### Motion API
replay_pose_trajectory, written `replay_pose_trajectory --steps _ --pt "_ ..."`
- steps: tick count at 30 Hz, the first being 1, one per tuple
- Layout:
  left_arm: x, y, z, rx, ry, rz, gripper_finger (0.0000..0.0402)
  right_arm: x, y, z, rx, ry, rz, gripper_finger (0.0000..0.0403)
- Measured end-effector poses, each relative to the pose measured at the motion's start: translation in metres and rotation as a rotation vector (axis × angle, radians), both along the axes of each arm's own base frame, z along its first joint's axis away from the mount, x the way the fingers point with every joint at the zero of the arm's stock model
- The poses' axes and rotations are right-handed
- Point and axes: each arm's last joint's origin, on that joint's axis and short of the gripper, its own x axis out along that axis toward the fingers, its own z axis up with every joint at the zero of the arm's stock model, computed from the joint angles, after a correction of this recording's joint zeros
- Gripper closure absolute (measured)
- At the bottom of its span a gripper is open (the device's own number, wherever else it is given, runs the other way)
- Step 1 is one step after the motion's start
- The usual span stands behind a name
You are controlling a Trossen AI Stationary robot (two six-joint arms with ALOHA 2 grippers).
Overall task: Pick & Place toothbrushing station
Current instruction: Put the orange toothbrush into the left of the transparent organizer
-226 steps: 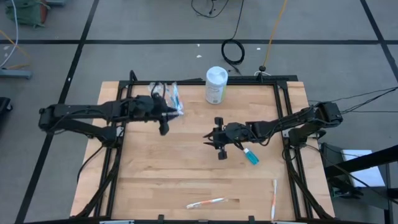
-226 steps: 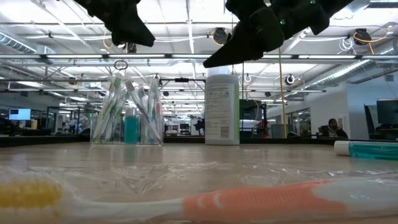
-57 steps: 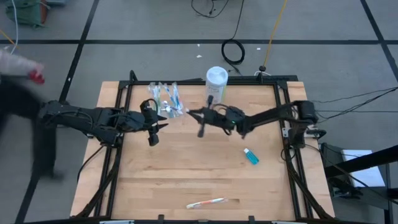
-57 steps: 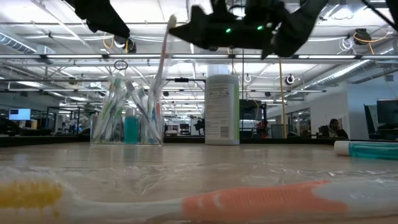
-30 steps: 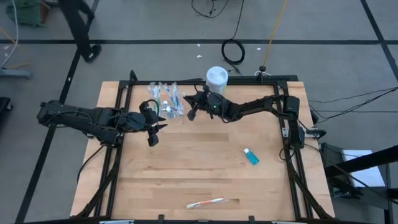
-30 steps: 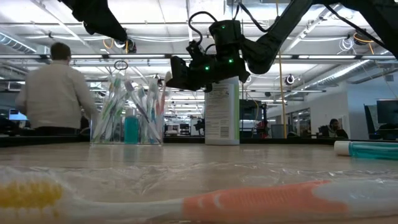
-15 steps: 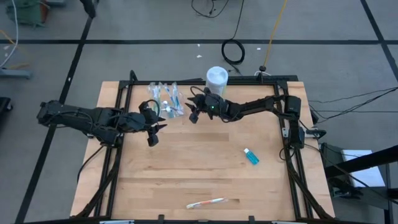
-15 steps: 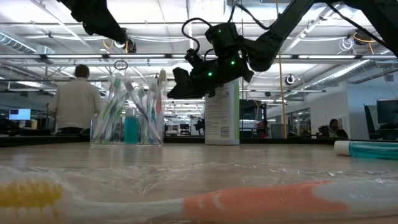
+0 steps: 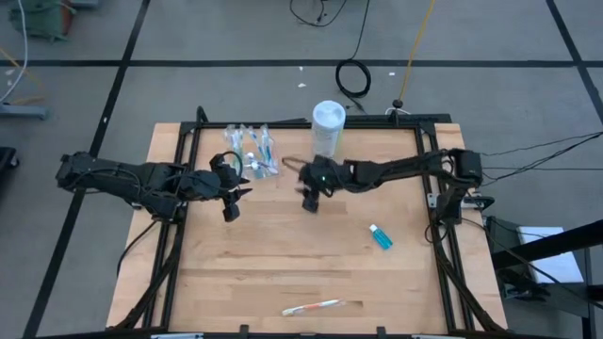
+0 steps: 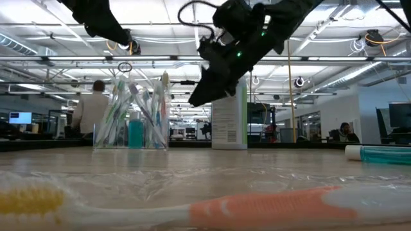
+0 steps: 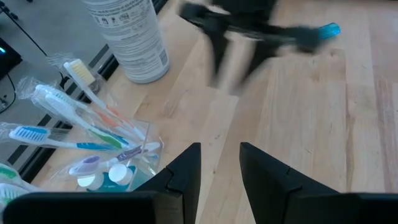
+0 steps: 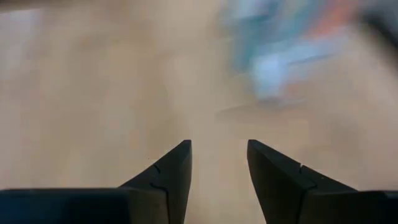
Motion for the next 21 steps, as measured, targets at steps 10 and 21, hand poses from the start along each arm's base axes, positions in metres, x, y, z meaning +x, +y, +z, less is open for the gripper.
replay_pose_trajectory --steps 10,21 --pt "0.0 0.0 0.0 -0.002 -0.001 0.001 0.0284 -0.015 0.12 -0.028 0.205 0.153 0.527 0.0258" --pt "0.0 0.0 0.0 -0.017 -0.008 0.013 0.0284 -0.062 0.208 -0.057 0.261 0.133 0.626 0.0261"
